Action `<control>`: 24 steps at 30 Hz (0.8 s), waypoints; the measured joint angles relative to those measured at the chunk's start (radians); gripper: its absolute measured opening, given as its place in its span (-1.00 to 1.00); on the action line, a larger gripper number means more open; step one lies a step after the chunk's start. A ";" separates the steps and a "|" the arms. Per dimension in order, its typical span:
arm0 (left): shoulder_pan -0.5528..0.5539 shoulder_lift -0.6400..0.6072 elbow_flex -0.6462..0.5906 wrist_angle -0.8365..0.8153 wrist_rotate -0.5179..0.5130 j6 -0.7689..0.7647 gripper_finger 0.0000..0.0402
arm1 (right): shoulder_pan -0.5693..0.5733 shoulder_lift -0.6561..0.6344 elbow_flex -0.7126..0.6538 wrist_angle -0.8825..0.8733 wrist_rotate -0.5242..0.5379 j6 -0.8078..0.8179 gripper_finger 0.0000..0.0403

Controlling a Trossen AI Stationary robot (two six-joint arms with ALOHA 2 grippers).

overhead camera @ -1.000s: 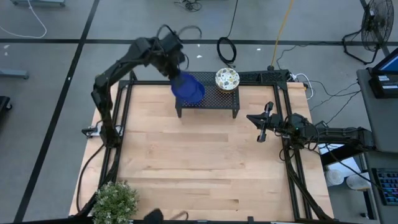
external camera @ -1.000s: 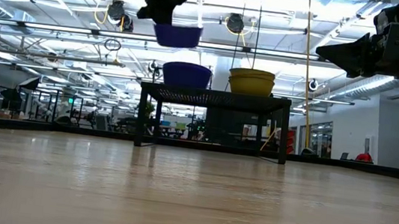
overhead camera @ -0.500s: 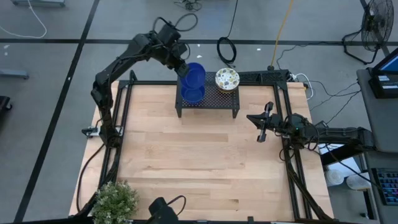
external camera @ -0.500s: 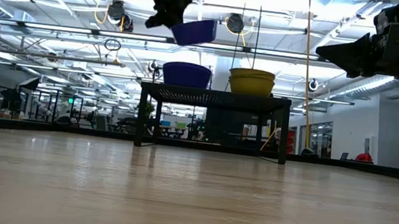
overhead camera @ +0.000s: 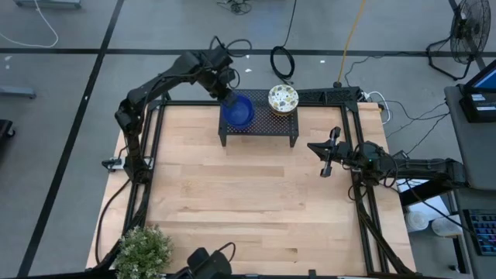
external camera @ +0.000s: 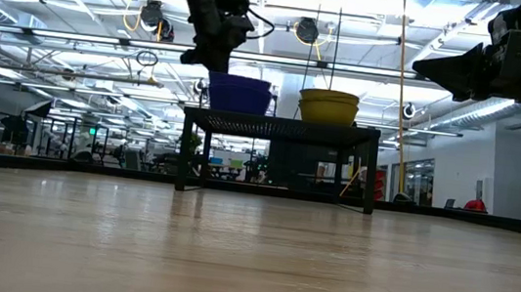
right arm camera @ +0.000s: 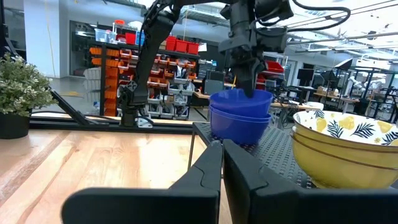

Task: Pick & Place Mini bowls
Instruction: Stack the blue bowl on the blue bowl on the shelf, then return to Home Position

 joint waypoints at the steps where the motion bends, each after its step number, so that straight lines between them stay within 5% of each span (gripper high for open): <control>1: -0.001 0.000 -0.004 0.001 -0.001 0.007 -0.88 | 0.000 0.000 0.000 0.000 0.000 0.000 -0.99; 9: -0.002 0.000 -0.007 0.008 -0.001 0.030 -0.94 | 0.000 0.000 0.000 0.000 0.000 0.000 -0.99; 24: -0.020 -0.033 0.105 0.006 -0.003 0.057 -0.03 | 0.000 0.000 0.000 0.000 0.000 0.000 -0.99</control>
